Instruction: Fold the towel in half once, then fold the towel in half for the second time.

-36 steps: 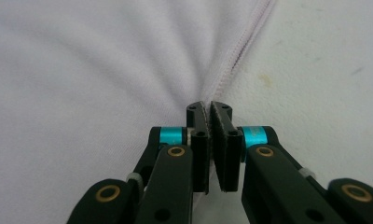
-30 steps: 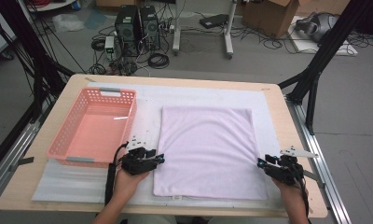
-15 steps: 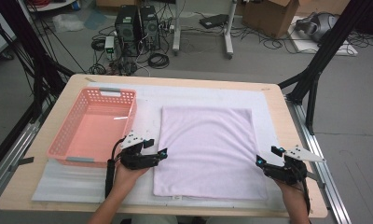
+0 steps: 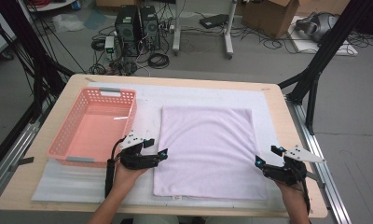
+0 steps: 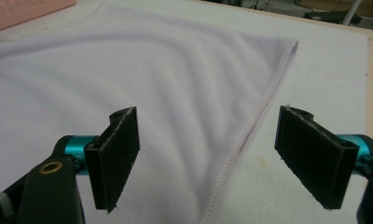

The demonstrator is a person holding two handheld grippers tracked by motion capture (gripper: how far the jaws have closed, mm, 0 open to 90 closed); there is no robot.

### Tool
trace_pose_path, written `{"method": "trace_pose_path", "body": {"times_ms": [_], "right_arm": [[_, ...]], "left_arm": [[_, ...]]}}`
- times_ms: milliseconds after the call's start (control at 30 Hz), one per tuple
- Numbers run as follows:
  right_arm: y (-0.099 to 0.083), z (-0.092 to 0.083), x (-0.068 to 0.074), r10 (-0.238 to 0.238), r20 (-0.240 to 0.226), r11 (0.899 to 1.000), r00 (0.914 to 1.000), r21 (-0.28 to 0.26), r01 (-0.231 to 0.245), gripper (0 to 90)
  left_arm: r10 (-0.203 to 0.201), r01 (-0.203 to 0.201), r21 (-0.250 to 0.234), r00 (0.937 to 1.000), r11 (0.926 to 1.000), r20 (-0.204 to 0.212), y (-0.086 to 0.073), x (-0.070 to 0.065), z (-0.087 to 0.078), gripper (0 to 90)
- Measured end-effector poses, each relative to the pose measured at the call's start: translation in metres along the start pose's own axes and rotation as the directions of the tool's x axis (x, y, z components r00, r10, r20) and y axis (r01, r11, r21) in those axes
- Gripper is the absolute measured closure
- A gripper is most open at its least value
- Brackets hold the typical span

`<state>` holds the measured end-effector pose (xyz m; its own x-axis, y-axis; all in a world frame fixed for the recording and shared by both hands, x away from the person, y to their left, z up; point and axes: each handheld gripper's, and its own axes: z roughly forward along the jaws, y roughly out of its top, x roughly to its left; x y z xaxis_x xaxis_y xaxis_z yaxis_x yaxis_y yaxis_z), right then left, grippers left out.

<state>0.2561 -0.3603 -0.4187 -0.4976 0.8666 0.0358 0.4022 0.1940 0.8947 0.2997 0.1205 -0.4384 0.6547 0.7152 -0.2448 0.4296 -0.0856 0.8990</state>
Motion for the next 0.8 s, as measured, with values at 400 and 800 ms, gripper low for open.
{"method": "trace_pose_path", "body": {"times_ms": [400, 800], "right_arm": [[0.000, 0.007, -0.004, 0.023, -0.007, 1.000, 0.9997, 0.013, -0.023, 20.8], [0.011, 0.023, -0.013, 0.049, -0.023, 0.998, 0.9986, 0.038, -0.048, 20.8]], "left_arm": [[-0.011, 0.011, -0.018, 0.9997, 0.9998, -0.023, 0.010, 0.003, 0.002, 27.3], [-0.026, 0.026, -0.002, 0.9980, 0.9997, -0.058, 0.045, 0.012, 0.032, 34.7]]}}
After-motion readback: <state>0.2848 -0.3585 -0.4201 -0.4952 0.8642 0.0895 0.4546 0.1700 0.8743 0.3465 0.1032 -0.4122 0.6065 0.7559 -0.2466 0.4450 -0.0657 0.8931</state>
